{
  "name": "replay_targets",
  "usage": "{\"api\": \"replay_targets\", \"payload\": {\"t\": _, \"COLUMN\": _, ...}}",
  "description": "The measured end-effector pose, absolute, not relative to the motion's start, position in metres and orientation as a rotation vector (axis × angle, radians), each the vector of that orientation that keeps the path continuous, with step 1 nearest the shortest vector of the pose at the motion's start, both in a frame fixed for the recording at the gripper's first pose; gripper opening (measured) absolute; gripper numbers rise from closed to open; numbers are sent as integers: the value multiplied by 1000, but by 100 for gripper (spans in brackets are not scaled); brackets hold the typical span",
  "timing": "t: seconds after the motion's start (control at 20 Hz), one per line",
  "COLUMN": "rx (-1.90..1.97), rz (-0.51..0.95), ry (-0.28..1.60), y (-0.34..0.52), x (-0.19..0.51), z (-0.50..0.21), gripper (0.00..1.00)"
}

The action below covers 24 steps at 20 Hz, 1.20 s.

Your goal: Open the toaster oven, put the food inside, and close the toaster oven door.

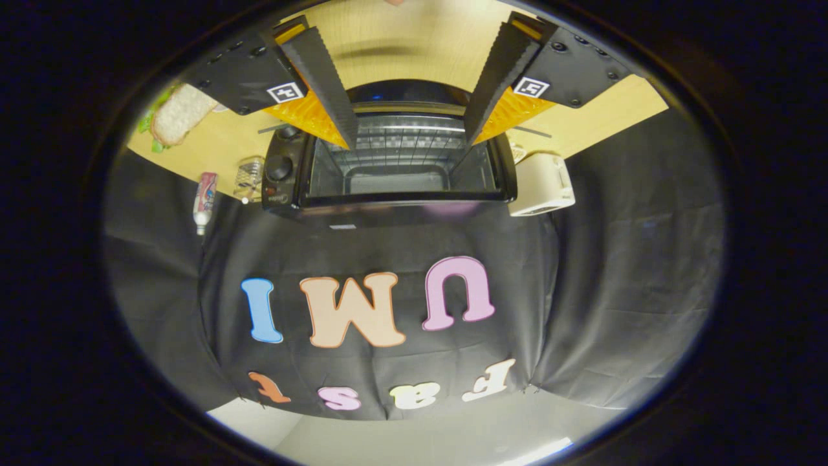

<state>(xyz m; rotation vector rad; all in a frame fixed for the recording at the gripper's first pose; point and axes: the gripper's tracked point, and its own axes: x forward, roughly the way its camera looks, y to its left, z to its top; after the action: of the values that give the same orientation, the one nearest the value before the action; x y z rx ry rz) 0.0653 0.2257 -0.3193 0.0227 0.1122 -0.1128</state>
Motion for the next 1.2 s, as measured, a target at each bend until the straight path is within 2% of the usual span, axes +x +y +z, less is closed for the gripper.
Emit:
{"api": "replay_targets", "payload": {"t": 0.65, "rx": 76, "rz": -59, "ry": 369, "y": 226, "x": 26, "z": -402, "gripper": 100}}
{"api": "replay_targets", "payload": {"t": 0.9, "rx": 72, "rz": -50, "ry": 432, "y": 223, "x": 23, "z": -426, "gripper": 100}}
{"api": "replay_targets", "payload": {"t": 1.2, "rx": 33, "rz": -41, "ry": 423, "y": 223, "x": 26, "z": -430, "gripper": 100}}
